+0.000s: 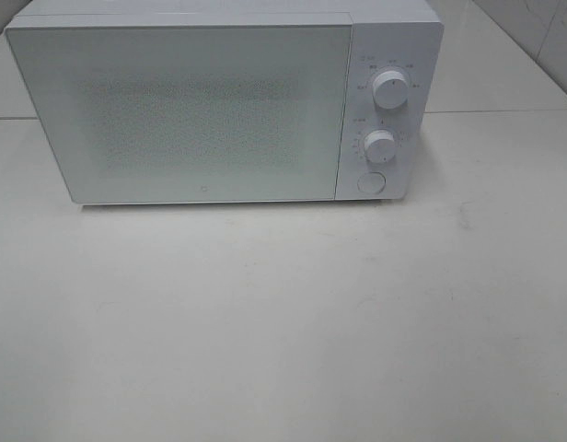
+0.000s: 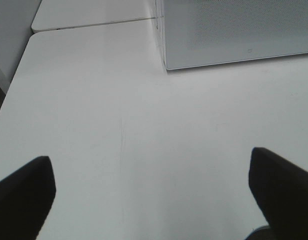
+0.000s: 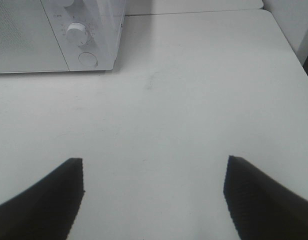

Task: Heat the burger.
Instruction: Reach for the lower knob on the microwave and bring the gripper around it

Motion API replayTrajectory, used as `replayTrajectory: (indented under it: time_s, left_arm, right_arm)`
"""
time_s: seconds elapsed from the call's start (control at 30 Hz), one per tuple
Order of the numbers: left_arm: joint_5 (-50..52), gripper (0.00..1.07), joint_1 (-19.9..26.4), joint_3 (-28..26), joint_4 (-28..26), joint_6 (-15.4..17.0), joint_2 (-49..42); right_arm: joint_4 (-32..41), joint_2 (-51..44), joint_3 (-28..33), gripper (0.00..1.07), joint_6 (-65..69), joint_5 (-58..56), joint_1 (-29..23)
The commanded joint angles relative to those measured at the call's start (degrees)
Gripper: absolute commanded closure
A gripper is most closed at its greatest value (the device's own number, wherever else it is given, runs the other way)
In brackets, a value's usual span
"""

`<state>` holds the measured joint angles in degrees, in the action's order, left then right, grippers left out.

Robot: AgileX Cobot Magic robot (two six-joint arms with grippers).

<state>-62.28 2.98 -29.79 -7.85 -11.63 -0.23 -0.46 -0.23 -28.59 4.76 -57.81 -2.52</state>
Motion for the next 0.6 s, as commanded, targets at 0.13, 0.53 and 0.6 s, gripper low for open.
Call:
replayTrajectory:
  time_s: [0.13,0.53,0.6]
  left_arm:
    - [0.8,0.09,-0.3,0.1,0.0,0.2,-1.3]
    - [0.8,0.09,-0.3,0.1,0.0,0.2,-1.3]
    - [0.8,0.09,-0.3,0.1,0.0,0.2,-1.3]
  right_arm:
    - [0.1,-1.5,0.2,0.31,-0.1,0.7,0.5]
    - [0.1,-1.5,0.2,0.31,-0.1,0.7,0.5]
    - [0.1,-1.5,0.2,0.31,-0.1,0.7,0.5]
